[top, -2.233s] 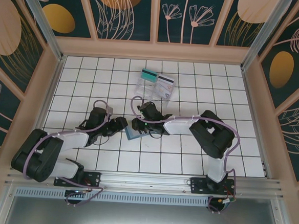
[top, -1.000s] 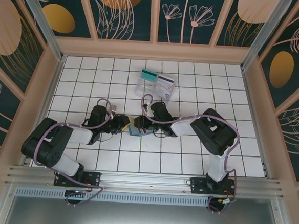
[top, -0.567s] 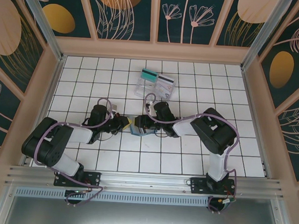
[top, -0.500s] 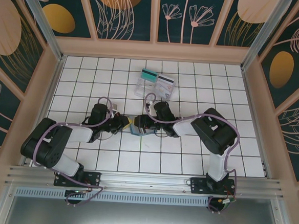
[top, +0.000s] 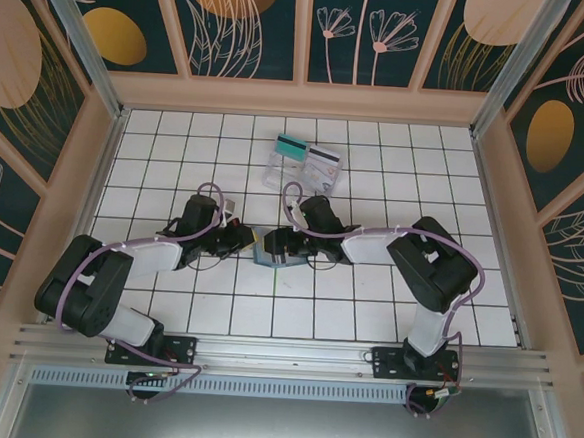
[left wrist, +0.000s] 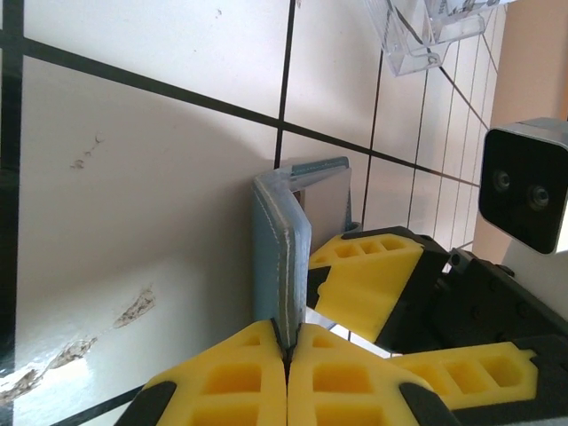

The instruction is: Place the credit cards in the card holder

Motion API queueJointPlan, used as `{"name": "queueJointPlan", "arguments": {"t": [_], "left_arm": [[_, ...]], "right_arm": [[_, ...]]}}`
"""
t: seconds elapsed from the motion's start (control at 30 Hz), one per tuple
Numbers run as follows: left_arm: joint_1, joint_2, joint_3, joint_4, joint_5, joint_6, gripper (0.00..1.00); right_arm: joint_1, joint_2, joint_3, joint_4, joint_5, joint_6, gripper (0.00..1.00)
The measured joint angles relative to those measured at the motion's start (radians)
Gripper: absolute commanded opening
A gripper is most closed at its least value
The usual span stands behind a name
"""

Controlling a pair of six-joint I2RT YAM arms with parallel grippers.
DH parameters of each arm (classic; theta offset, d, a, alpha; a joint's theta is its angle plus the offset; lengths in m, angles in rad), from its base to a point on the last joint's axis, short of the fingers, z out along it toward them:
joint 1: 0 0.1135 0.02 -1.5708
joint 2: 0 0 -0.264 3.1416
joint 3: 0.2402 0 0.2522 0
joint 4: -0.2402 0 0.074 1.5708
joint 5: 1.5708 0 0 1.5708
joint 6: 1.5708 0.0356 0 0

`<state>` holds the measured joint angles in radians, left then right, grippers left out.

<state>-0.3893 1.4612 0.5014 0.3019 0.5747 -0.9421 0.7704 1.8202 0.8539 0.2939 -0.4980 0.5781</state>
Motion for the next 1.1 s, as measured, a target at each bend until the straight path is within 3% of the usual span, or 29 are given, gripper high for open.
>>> {"name": "queueJointPlan", "arguments": {"t": [0.1, 0.4, 0.97, 1.1], "left_arm": [[0.0, -0.003, 0.011, -0.021, 0.0, 0.007, 0.0], [0.0, -0.004, 0.03, -0.049, -0.007, 0.007, 0.0], [0.002, -0.006, 0.045, -0.085, -0.011, 0.007, 0.01], [0.001, -0.009, 0.045, -0.088, -0.008, 0.007, 0.0]], "right_arm": [[0.0, 0.0, 0.008, -0.006, -0.018, -0.003, 0.79], [0.004, 0.032, 0.04, 0.014, -0.079, -0.019, 0.8], [0.003, 0.066, 0.044, 0.048, -0.099, -0.017, 0.49], [-0.011, 0.066, 0.012, 0.114, -0.138, 0.011, 0.51]]}}
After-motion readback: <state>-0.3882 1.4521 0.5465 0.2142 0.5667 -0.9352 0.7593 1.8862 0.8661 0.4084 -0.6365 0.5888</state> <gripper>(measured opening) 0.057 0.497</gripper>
